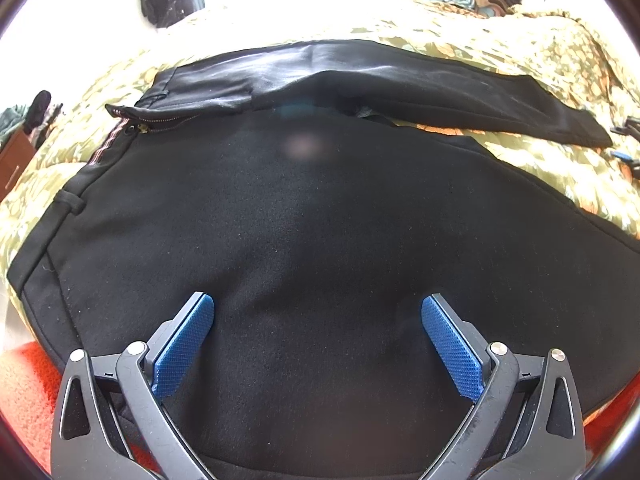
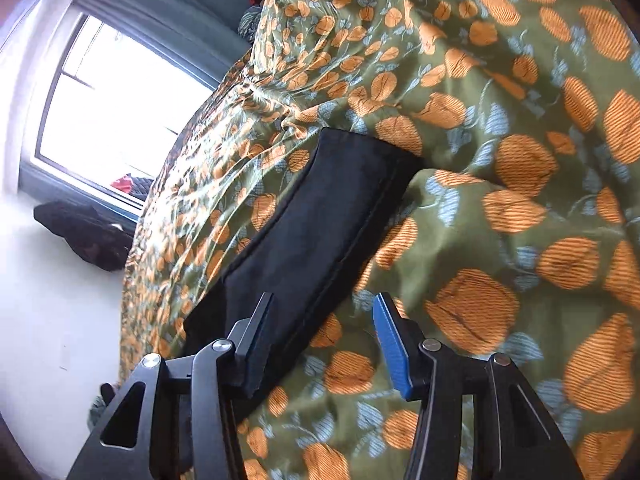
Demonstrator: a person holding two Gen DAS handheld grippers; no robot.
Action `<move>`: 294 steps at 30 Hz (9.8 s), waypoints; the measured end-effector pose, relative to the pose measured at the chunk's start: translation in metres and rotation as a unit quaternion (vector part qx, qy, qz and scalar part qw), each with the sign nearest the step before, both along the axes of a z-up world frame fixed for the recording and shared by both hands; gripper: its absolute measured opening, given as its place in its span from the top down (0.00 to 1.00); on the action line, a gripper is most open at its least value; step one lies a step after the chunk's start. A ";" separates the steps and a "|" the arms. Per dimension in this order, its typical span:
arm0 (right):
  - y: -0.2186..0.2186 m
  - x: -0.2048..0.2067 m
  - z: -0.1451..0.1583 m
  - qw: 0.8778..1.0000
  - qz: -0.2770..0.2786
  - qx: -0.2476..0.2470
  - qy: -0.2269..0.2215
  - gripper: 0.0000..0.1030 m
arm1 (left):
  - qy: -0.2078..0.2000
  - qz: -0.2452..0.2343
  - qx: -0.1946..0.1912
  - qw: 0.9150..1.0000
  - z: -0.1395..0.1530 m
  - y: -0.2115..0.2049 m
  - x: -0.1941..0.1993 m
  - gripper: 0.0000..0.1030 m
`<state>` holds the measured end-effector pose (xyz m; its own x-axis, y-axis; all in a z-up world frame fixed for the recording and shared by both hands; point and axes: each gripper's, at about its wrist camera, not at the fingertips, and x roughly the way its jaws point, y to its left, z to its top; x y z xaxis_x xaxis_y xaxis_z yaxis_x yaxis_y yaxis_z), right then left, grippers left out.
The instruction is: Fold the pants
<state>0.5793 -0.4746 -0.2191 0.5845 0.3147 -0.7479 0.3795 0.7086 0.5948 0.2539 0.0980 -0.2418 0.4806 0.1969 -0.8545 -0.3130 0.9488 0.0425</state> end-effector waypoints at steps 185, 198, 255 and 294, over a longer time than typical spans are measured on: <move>0.027 -0.253 0.028 0.929 0.197 -0.312 -0.029 0.27 | -0.006 0.105 0.028 0.994 0.007 0.063 0.191 0.01; -0.020 -0.326 0.094 0.946 -0.088 -0.275 -0.145 0.20 | -0.029 -0.001 -0.064 0.998 0.062 0.019 0.099 0.01; 0.294 -0.338 0.027 0.956 0.264 0.077 -0.099 0.33 | -0.034 -0.100 -0.003 0.994 0.018 -0.032 0.007 0.00; 0.132 -0.344 0.037 0.991 -0.053 -0.071 -0.102 0.95 | -0.029 -0.099 0.002 0.995 0.017 -0.035 0.006 0.00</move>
